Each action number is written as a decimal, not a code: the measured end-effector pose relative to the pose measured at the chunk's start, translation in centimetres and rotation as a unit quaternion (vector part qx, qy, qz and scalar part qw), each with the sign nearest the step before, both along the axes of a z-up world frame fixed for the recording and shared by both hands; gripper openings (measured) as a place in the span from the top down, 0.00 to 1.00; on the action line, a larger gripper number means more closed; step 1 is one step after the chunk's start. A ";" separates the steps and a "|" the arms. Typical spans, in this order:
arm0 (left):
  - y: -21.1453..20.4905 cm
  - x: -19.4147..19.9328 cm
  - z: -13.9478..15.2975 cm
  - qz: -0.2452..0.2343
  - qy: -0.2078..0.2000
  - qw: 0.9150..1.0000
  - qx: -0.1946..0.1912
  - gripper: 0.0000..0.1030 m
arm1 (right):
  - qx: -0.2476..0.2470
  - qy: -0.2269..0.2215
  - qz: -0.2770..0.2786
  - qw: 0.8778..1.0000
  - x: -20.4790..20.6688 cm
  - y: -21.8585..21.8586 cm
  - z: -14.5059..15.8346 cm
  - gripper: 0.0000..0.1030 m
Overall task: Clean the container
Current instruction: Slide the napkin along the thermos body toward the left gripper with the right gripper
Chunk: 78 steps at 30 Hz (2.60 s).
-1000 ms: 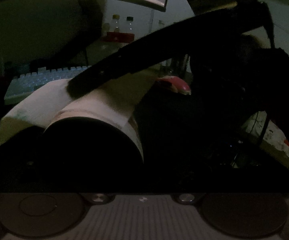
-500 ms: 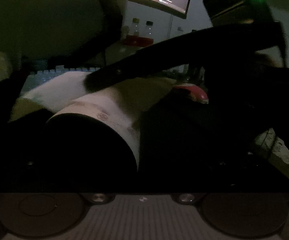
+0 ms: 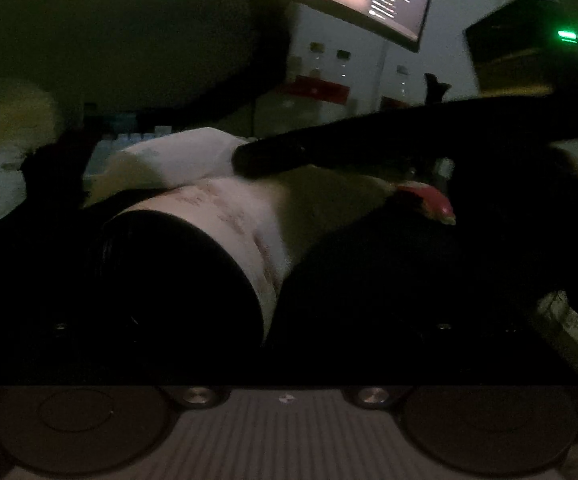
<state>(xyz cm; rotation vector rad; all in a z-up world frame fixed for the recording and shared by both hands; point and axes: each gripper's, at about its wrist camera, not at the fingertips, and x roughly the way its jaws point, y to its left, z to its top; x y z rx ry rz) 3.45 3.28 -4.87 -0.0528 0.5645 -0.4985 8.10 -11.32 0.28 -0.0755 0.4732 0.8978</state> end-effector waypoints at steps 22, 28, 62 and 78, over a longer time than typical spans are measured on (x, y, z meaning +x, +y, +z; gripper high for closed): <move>0.7 1.1 -0.9 0.023 -0.010 1.000 -0.006 0.00 | 0.018 -0.009 -0.034 0.999 1.4 1.3 -1.2 0.92; 0.6 1.1 -1.0 0.024 -0.012 1.000 -0.002 0.00 | 0.031 0.007 -0.049 0.998 2.0 0.4 -1.4 0.92; 0.6 1.6 -1.2 0.023 -0.021 0.999 0.016 0.00 | 0.028 0.007 0.043 0.999 6.8 -5.4 -1.6 0.92; 0.9 2.2 -0.9 0.061 -0.032 0.998 0.017 0.54 | 0.018 0.008 0.037 0.999 5.2 -6.8 -1.4 0.92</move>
